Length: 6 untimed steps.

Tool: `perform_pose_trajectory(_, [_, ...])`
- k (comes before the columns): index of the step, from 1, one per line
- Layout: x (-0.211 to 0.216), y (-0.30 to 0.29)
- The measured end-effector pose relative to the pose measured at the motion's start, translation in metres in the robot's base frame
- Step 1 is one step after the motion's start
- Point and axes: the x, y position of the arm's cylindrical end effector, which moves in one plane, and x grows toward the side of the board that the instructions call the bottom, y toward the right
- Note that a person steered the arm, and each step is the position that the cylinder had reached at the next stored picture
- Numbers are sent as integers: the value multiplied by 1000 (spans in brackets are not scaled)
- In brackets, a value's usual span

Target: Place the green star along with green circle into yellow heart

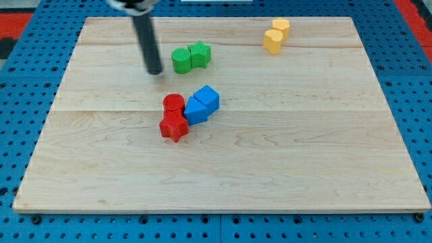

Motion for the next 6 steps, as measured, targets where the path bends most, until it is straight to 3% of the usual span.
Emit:
perform_pose_trajectory(2, [-47, 40])
perform_pose_trajectory(4, [-70, 170])
perform_pose_trajectory(5, [-81, 86])
perform_pose_trajectory(6, [-51, 116])
